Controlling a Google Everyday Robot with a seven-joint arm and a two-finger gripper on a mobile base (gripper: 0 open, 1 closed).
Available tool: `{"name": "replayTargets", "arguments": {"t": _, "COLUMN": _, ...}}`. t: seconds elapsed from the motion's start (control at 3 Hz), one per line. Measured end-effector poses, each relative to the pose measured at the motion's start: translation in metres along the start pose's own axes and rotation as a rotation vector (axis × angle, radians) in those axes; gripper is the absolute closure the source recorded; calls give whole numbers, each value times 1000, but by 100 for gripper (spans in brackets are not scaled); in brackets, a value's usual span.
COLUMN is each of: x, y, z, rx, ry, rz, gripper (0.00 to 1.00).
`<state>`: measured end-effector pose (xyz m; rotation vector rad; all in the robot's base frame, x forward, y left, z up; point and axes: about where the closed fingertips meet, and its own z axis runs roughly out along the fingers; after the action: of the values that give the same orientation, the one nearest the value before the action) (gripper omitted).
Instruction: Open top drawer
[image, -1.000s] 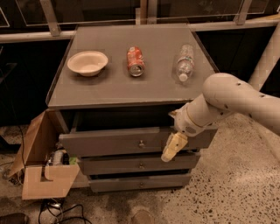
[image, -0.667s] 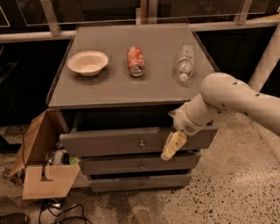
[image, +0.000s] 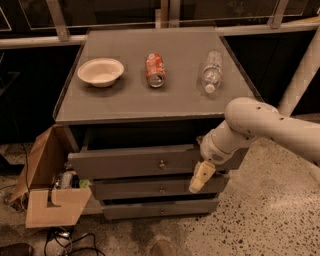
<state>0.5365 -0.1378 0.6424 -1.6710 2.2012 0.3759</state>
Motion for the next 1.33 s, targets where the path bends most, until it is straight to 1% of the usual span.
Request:
{"name": "replayTargets", "arguments": {"t": 0.33, "x": 9, "y": 3, "z": 5, "rx": -12, "ry": 8, "rz": 8, "gripper": 0}}
{"name": "replayTargets", "arguments": {"t": 0.67, "x": 7, "y": 4, "z": 4, "rx": -12, "ry": 8, "rz": 8, "gripper": 0}}
{"name": "replayTargets", "arguments": {"t": 1.0, "x": 5, "y": 13, "z": -1, "rx": -27, "ry": 3, "rz": 0, "gripper": 0}}
{"name": "replayTargets", "arguments": {"t": 1.33, "x": 2, "y": 31, "z": -11, "rx": -53, "ry": -8, "rz": -16, "gripper": 0}}
